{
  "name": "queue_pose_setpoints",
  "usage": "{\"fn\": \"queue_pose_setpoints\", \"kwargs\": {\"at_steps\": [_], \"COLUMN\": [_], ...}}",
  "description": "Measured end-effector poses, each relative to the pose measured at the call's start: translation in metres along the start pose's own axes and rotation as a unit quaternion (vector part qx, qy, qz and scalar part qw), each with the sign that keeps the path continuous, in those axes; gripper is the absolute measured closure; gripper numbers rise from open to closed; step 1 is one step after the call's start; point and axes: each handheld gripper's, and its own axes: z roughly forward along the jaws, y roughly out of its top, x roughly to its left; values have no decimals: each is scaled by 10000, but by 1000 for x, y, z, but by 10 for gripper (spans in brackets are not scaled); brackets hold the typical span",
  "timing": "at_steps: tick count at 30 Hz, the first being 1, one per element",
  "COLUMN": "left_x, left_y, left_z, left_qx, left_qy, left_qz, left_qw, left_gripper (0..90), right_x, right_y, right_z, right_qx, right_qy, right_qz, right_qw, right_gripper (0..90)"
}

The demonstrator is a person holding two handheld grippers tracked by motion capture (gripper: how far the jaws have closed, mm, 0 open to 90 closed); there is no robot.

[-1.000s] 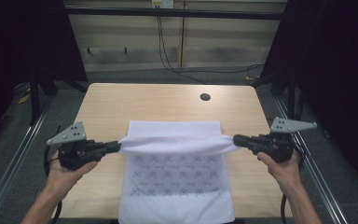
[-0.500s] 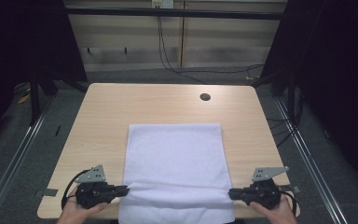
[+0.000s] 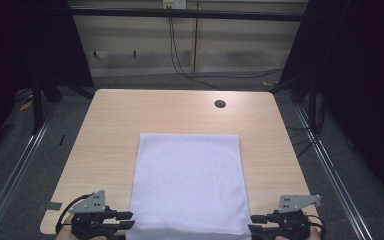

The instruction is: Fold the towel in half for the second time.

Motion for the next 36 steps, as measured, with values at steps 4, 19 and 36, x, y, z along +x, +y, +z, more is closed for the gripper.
{"fn": "queue_pose_setpoints", "kwargs": {"at_steps": [4, 19, 36], "left_x": [18, 97, 136], "left_y": [7, 57, 70], "left_z": [4, 65, 106], "left_qx": [-171, 51, 401], "left_qy": [253, 930, 1329], "left_qz": [-216, -834, -723], "left_qw": [9993, 9922, 9877], "left_gripper": [660, 533, 580], "right_x": [-14, -65, -125], "right_y": [7, 75, 111], "right_z": [7, 63, 120], "right_qx": [-84, -240, 254], "right_qy": [-66, -692, -1149], "right_qz": [73, -36, 76], "right_qw": [9999, 9973, 9930], "right_gripper": [667, 608, 526]}}
